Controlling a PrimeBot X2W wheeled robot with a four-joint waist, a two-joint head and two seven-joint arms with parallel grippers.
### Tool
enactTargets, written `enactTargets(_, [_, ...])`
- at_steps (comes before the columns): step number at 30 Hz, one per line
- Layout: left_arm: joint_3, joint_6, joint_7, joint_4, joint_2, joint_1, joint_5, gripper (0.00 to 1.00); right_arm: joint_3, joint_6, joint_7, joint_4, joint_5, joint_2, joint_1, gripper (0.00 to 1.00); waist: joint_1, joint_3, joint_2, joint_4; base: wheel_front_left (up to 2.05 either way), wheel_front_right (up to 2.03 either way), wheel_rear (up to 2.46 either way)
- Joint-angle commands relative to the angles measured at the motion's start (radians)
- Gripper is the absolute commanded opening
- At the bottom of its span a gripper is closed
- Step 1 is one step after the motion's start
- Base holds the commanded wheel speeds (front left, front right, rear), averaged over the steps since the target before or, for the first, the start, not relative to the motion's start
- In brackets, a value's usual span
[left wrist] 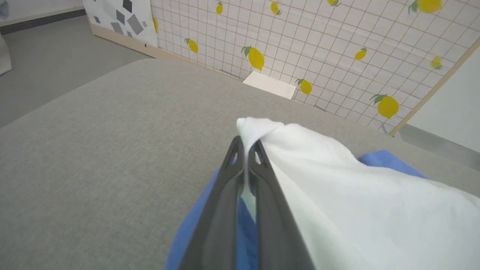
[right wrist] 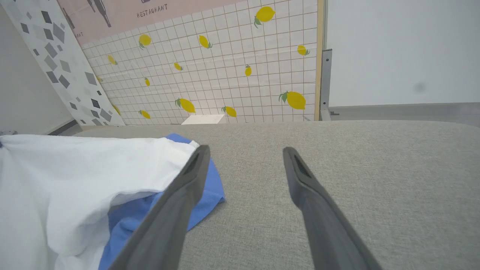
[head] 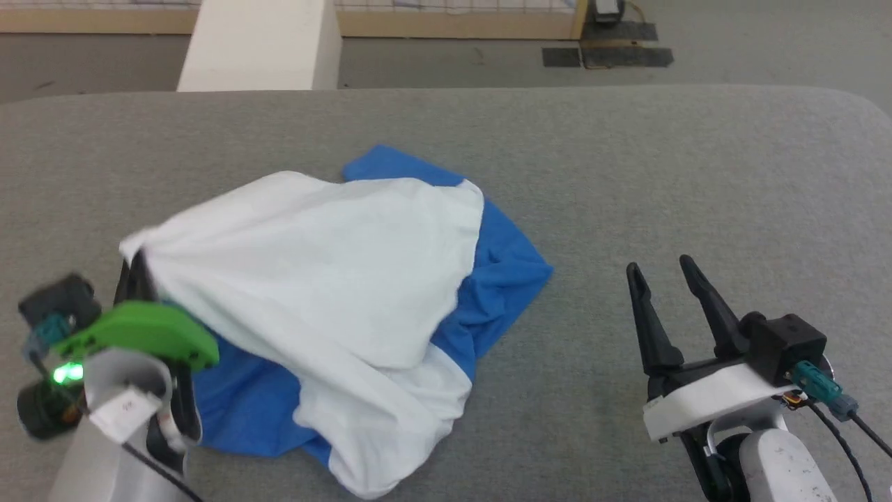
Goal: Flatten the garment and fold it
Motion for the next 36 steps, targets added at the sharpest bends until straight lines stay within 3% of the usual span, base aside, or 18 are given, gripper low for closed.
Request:
enactTargets(1, [0.008,0.025,-0.005,-0.003,0.002,0.046,0.001,0.00,0.003,-0.001,0.007,-0.005,-0.005,0.000,0.012,1.00,0.0000,-0.033,0.0000,0.046,0.00,0.00,0.00])
enactTargets(5, [-0.005,0.054,0.033,0.014,-0.022,0.124,-0.009,0.00,0.004,-0.001,0.044,-0.003,-0.014,0.000,0.025,1.00,0.0000,-0.044,0.0000,0.082,0.00,0.00,0.00])
enactTargets(7, [-0.028,0.025,0.040,0.003,-0.047,0.144,-0.026,1.00,0.004,-0.001,0.077,0.000,-0.021,0.000,0.027,1.00,0.0000,-0.046,0.0000,0.101,0.00,0.00,0.00])
enactTargets(12, [-0.068,-0.063,-0.080,-0.029,-0.100,0.170,-0.031,1.00,-0.016,-0.001,0.201,0.023,-0.051,0.000,-0.014,1.00,0.0000,-0.035,0.0000,0.155,0.00,0.00,0.00])
enactTargets(15, [-0.067,-0.094,-0.141,-0.045,-0.125,0.168,0.004,1.00,-0.036,-0.001,0.289,0.065,-0.062,0.000,-0.060,1.00,0.0000,-0.019,0.0000,0.191,0.00,0.00,0.00])
enactTargets(19, [-0.025,-0.101,-0.152,-0.124,-0.176,0.163,0.113,1.00,-0.071,-0.001,0.403,0.153,-0.077,0.000,-0.145,1.00,0.0000,0.019,0.0000,0.244,0.00,0.00,0.00])
enactTargets(22, [0.012,-0.137,-0.153,-0.182,-0.216,0.171,0.180,1.00,-0.093,-0.001,0.508,0.228,-0.100,0.000,-0.210,1.00,0.0000,0.050,0.0000,0.277,0.00,0.00,0.00])
enactTargets(29, [0.053,-0.198,-0.153,-0.197,-0.251,0.167,0.239,1.00,-0.082,-0.001,0.753,0.325,-0.129,0.000,-0.288,1.00,0.0000,0.085,0.0000,0.313,0.00,0.00,0.00])
enactTargets(30, [0.055,-0.202,-0.153,-0.196,-0.251,0.167,0.235,1.00,-0.076,-0.001,0.782,0.328,-0.128,0.000,-0.289,0.80,0.0000,0.086,0.0000,0.314,0.00,0.00,0.00])
enactTargets(31, [0.054,-0.203,-0.153,-0.194,-0.252,0.167,0.225,1.00,-0.070,-0.001,0.804,0.324,-0.126,0.000,-0.291,0.35,0.0000,0.086,0.0000,0.313,0.00,0.00,0.00])
enactTargets(32, [0.052,-0.202,-0.153,-0.194,-0.252,0.166,0.219,1.00,-0.062,-0.001,0.808,0.316,-0.121,0.000,-0.292,0.00,0.0000,0.085,0.0000,0.311,0.00,0.00,0.00])
enactTargets(36, [0.056,-0.191,-0.153,-0.189,-0.252,0.175,0.208,1.00,-0.087,-0.001,0.750,0.251,-0.104,-0.001,-0.281,0.00,0.0000,0.066,0.0000,0.288,0.00,0.00,0.00])
